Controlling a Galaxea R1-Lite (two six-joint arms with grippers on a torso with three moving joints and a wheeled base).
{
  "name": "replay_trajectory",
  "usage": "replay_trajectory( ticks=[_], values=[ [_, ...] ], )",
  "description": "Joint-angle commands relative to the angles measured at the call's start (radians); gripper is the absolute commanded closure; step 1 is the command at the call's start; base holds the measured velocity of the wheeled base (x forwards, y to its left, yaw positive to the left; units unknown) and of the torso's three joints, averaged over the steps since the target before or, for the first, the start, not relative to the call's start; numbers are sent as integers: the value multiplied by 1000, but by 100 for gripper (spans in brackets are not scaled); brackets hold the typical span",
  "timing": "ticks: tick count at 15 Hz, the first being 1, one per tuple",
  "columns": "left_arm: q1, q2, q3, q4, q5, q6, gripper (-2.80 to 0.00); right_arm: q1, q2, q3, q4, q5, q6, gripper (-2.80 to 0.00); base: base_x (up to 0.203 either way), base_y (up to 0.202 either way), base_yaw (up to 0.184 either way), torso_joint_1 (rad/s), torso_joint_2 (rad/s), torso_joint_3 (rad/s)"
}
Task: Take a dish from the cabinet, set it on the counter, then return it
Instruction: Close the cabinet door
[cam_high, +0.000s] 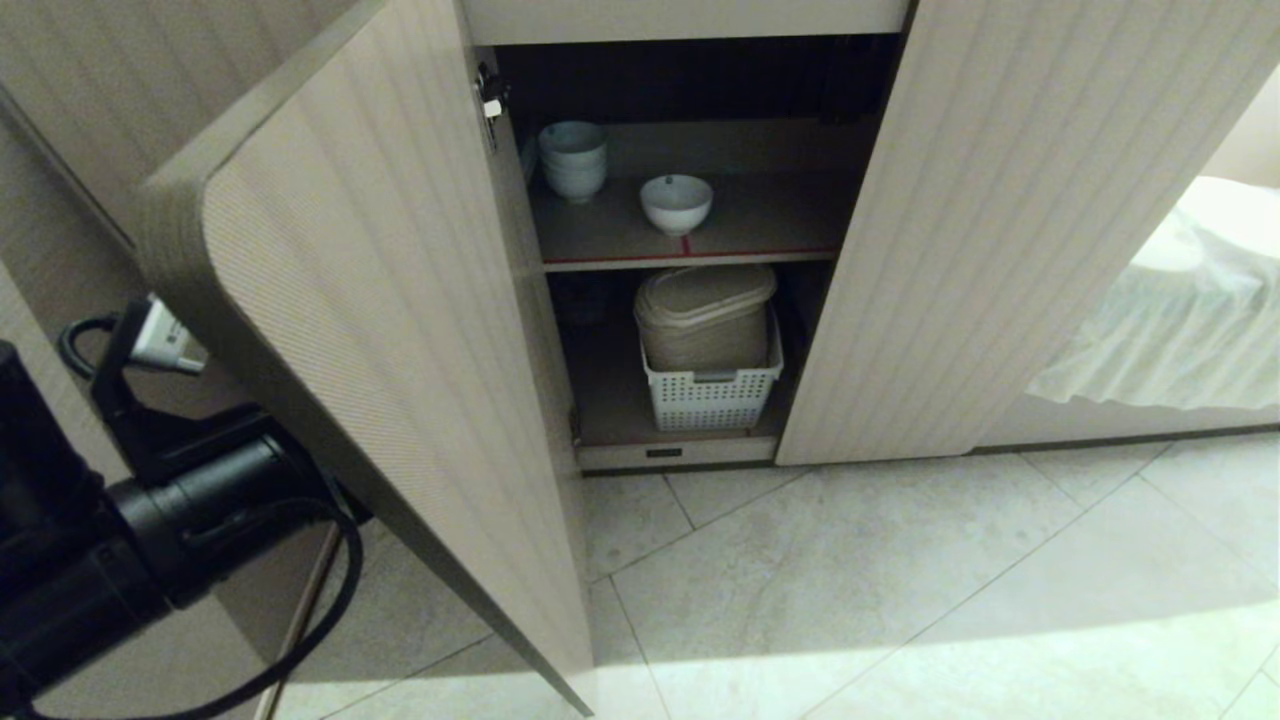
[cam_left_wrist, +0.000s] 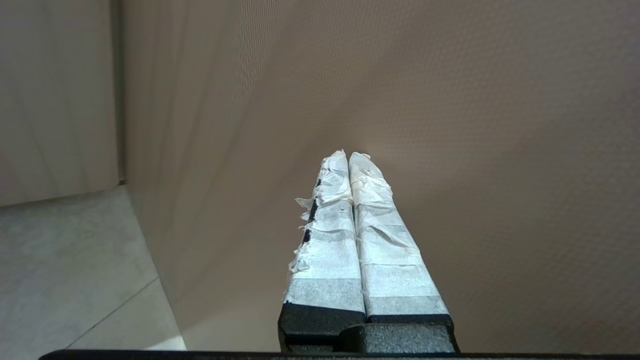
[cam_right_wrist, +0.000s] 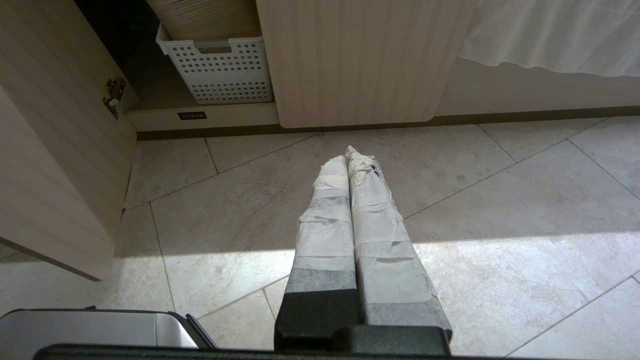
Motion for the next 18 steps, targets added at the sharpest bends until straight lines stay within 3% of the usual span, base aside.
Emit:
replay_trajectory(
  ticks=[1, 3, 6, 10, 15, 18],
  values=[
    [-29, 57, -23, -6, 1, -2, 0, 0, 0, 0, 0, 0, 0, 0, 0, 0, 0, 0, 0, 0],
    [-49, 88, -31, -22, 2, -2, 0, 1, 0, 0, 0, 0, 0, 0, 0, 0, 0, 0, 0, 0],
    [-70, 194, -46, -144, 29, -1, 0, 1, 0, 0, 0, 0, 0, 0, 0, 0, 0, 0, 0, 0],
    [-132, 323, -169, -184, 62, -2, 0, 0, 0, 0, 0, 0, 0, 0, 0, 0, 0, 0, 0, 0],
    [-182, 561, -461, -184, 83, -1, 0, 1, 0, 0, 0, 0, 0, 0, 0, 0, 0, 0, 0, 0],
    [-193, 724, -703, -171, 112, 20, 0, 1, 0, 0, 0, 0, 0, 0, 0, 0, 0, 0, 0, 0]
  ],
)
